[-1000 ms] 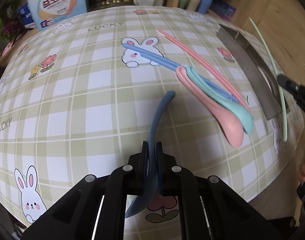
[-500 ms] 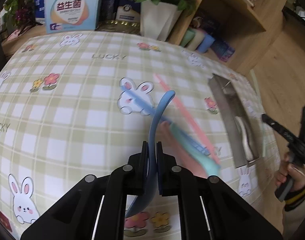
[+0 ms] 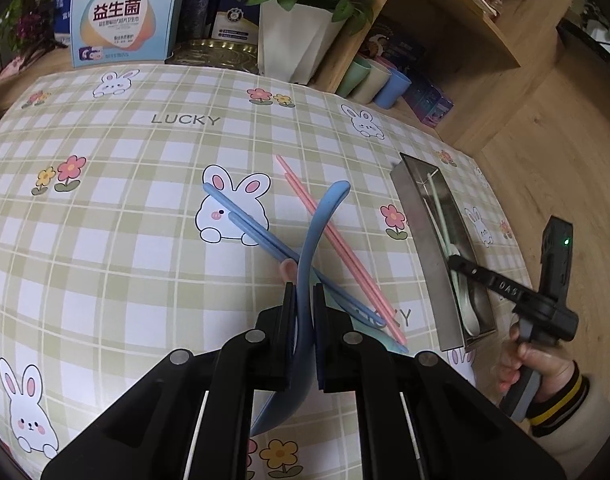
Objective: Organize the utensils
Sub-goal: 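Release the green chopstick into the tray while the left gripper carries the blue spoon over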
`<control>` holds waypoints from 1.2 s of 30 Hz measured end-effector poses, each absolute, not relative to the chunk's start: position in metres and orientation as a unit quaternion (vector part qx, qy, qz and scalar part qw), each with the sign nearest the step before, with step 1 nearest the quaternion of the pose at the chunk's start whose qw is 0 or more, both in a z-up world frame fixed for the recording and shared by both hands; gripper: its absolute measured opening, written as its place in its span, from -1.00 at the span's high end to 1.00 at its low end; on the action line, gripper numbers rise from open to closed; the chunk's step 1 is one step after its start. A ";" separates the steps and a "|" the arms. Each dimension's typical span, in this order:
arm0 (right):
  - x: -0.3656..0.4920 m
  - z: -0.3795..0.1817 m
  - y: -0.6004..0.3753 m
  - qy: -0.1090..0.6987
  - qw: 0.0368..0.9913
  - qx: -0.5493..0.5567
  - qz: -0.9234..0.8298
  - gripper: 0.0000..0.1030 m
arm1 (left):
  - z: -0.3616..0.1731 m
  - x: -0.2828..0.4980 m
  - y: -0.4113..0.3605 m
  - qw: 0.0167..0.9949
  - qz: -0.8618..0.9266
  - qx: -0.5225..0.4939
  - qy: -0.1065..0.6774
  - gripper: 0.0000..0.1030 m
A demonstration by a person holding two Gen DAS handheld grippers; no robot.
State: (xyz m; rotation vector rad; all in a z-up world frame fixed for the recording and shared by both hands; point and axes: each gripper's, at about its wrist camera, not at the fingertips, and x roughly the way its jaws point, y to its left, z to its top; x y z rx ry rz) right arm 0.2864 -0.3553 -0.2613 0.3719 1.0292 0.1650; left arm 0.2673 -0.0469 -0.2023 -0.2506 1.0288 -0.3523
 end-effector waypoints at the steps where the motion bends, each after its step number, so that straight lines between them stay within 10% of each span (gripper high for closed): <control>1: 0.287 -0.262 -0.355 0.492 0.849 0.176 0.078 0.88 | -0.203 0.268 -0.048 0.847 -0.168 -0.120 0.490 0.85; 22: 0.266 -0.229 -0.367 0.480 0.865 0.142 0.047 0.84 | -0.195 0.277 -0.100 0.828 -0.198 -0.119 0.511 0.85; 24: 0.262 -0.223 -0.376 0.478 0.867 0.137 0.039 0.73 | -0.195 0.278 -0.107 0.824 -0.202 -0.120 0.516 0.85; 27: 0.254 -0.215 -0.392 0.464 0.875 0.136 0.026 0.05 | -0.196 0.281 -0.124 0.818 -0.210 -0.116 0.523 0.85; 36: 0.243 -0.204 -0.441 0.449 0.878 0.164 -0.005 -0.34 | -0.192 0.293 -0.201 0.798 -0.251 -0.087 0.540 0.85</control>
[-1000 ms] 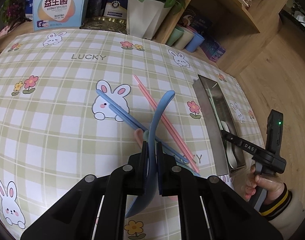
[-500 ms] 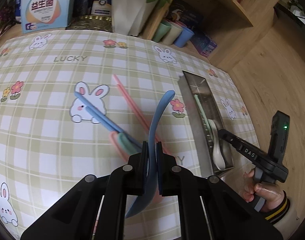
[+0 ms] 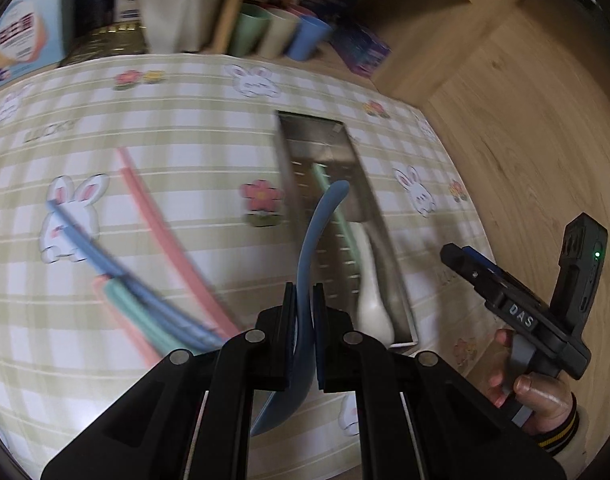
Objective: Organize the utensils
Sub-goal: 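Release the green chopstick into the tray while the left gripper carries the blue spoon over, then lower the blue spoon into the steel tray and open the left gripper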
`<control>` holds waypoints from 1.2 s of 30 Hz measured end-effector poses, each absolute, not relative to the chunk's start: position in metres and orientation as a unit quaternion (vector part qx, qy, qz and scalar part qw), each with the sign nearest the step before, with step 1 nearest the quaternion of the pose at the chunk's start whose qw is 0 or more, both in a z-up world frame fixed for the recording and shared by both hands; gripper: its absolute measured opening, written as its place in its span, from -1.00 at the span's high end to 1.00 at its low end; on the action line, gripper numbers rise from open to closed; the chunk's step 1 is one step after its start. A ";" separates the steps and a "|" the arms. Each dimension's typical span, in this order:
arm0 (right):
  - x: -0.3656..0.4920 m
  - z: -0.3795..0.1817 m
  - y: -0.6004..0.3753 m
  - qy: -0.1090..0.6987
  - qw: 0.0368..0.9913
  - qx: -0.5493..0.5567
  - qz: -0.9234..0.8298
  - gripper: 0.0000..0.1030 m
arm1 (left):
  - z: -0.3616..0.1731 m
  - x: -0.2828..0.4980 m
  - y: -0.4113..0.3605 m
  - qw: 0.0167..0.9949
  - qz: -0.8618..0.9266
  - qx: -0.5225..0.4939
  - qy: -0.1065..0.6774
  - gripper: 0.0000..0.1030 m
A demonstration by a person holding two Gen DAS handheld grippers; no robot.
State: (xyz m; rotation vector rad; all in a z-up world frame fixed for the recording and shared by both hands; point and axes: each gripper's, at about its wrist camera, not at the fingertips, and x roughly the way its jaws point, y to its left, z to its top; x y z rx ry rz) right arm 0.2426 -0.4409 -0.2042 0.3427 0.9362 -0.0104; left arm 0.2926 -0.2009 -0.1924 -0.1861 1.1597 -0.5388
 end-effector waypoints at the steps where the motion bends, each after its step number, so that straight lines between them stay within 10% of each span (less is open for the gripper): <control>1: 0.242 -0.205 -0.446 0.450 0.877 0.169 -0.004 -0.36 | -0.194 0.295 -0.210 0.795 -0.253 -0.084 0.545 0.85; 36: 0.226 -0.220 -0.485 0.444 0.866 0.230 -0.020 -0.36 | -0.247 0.323 -0.302 0.737 -0.226 -0.101 0.628 0.85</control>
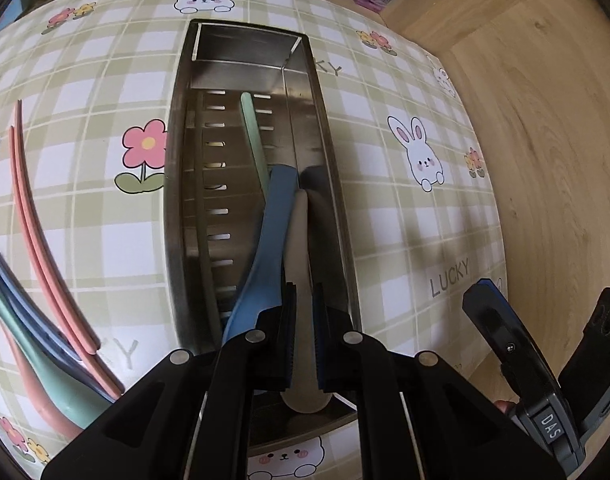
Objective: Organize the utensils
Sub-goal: 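Lower the blue spoon into the steel tray and open the left gripper, then grasp the pink spoon with the left gripper while the right gripper moves to the pink chopsticks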
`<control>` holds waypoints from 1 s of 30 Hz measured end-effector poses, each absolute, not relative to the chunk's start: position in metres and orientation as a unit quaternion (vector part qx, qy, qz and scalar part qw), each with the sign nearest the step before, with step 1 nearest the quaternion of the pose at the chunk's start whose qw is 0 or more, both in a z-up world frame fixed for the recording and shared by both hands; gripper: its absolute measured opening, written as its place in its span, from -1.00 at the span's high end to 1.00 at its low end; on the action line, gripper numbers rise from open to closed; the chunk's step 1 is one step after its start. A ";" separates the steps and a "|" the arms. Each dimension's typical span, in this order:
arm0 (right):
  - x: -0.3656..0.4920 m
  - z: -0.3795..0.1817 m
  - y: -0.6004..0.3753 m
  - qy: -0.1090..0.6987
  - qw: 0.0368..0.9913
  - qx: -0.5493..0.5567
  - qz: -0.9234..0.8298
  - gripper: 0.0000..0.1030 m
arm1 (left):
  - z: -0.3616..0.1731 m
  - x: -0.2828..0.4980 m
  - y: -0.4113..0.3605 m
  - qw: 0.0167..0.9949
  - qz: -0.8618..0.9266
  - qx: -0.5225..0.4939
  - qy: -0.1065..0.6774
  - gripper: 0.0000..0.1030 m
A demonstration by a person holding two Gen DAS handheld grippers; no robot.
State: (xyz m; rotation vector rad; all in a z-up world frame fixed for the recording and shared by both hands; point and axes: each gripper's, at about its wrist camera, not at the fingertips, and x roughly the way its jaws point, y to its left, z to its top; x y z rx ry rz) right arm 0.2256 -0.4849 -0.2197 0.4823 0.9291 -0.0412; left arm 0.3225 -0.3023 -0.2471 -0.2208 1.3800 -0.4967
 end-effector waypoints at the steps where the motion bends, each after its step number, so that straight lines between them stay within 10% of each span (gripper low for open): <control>1: 0.225 -0.219 -0.485 0.443 0.866 0.230 -0.019 -0.36 | -0.245 0.323 -0.301 0.740 -0.228 -0.101 0.624 0.85; 14: 0.225 -0.211 -0.433 0.437 0.874 0.210 0.016 -0.36 | -0.179 0.308 -0.201 0.829 -0.253 -0.031 0.497 0.60; 30: 0.235 -0.217 -0.355 0.434 0.874 0.214 0.047 -0.35 | -0.229 0.275 -0.075 0.821 -0.170 -0.075 0.540 0.47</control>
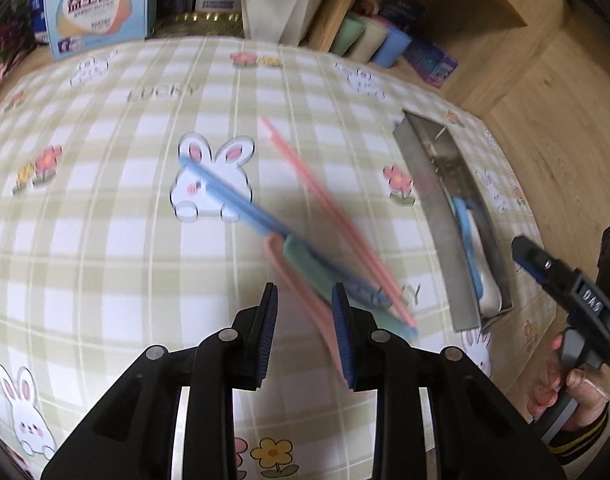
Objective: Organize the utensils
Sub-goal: 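Grasp the pink spoon with the left gripper while the right gripper moves to the pink chopsticks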
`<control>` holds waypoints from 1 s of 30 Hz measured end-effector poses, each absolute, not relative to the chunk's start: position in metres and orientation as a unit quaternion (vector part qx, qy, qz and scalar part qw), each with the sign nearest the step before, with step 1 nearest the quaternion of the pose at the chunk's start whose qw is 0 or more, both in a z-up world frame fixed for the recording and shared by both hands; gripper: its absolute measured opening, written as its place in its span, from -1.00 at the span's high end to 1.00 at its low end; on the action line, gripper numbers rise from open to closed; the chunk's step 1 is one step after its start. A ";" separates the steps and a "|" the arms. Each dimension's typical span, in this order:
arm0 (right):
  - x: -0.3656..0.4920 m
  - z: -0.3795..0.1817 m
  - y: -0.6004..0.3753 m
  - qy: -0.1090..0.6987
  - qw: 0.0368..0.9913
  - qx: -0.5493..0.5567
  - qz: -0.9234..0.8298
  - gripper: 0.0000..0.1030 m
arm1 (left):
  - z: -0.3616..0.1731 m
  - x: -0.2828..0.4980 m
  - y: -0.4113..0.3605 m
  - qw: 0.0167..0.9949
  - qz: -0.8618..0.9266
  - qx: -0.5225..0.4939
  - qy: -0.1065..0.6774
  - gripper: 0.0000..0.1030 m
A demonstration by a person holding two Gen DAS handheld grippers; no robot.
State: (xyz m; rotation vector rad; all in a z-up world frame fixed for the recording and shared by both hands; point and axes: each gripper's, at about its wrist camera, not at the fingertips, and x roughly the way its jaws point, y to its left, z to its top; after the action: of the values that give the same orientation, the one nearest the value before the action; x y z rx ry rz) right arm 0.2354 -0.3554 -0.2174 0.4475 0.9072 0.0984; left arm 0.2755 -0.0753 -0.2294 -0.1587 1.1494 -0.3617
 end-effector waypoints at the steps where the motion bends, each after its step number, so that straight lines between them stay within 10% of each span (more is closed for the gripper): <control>1: 0.235 -0.216 -0.352 0.435 0.874 0.211 0.048 -0.35 | -0.233 0.274 -0.076 0.819 -0.169 -0.073 0.543 0.47; 27: 0.230 -0.213 -0.359 0.427 0.877 0.216 0.043 -0.35 | -0.268 0.279 -0.124 0.821 -0.133 0.014 0.556 0.47; 30: 0.229 -0.212 -0.361 0.425 0.878 0.217 0.042 -0.35 | -0.268 0.278 -0.120 0.821 -0.122 0.017 0.558 0.69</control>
State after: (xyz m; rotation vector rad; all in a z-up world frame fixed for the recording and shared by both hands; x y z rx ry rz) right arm 0.2293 -0.3611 -0.2117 0.4532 0.8869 0.0880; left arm 0.2777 -0.1196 -0.2683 0.0352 1.1879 -0.2600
